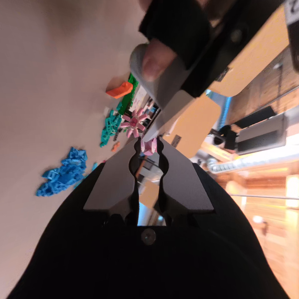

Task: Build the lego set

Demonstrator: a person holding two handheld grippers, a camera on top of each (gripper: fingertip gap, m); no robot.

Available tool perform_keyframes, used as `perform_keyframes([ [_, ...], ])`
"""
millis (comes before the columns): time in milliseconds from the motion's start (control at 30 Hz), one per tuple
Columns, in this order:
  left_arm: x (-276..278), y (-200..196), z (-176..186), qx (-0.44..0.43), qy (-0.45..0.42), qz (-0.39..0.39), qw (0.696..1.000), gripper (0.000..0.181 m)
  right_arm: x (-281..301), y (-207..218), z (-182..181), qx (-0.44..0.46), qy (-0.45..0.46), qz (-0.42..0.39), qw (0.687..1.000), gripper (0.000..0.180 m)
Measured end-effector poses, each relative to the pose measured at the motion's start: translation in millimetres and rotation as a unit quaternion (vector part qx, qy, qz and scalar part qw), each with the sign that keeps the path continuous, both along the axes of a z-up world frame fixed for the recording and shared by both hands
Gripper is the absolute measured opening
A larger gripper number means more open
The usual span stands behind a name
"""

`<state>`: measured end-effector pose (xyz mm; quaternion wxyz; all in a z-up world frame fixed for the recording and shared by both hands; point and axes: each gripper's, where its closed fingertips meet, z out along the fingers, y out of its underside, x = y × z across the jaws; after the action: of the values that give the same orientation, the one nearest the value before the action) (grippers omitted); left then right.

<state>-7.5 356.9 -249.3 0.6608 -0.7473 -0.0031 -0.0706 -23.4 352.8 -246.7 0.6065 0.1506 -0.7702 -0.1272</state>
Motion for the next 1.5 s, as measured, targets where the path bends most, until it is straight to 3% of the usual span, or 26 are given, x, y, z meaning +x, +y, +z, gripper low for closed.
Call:
perform_keyframes([
  [133, 1.1, -0.7, 1.9, 0.006, -0.011, -0.011, 1.000, 0.015, 0.4, 1.3, 0.3, -0.172, -0.031, -0.028, 0.984, 0.018],
  [267, 3.6, -6.8, 12.5, 0.046, -0.006, -0.029, 0.999, 0.016, 2.6, -0.5, 5.8, -0.383, -0.053, -0.032, 0.922, 0.016],
  [533, 6.5, -14.5, 27.2, 0.107, 0.063, -0.015, 0.992, 0.026, -0.1, -0.5, 22.6, -0.575, -0.031, 0.017, 0.818, 0.016],
  [733, -7.6, -10.3, 22.3, 0.087, 0.046, 0.029, 0.995, 0.037, -5.4, -0.9, 24.8, -0.557, 0.037, 0.034, 0.829, 0.015],
  [1000, -6.6, -2.8, 21.9, 0.086, 0.086, 0.064, 0.990, 0.037, -6.5, 12.4, 30.5, -0.539, 0.121, 0.022, 0.833, 0.016],
  [1267, -2.5, -0.8, 25.4, 0.101, 0.070, 0.048, 0.991, 0.036, -0.2, 1.0, 22.1, -0.441, 0.136, 0.046, 0.886, 0.016],
  [1500, 2.8, 4.8, 21.3, 0.087, 0.089, 0.045, 0.991, 0.027, 2.4, -0.3, 20.9, -0.433, 0.137, 0.050, 0.890, 0.016],
])
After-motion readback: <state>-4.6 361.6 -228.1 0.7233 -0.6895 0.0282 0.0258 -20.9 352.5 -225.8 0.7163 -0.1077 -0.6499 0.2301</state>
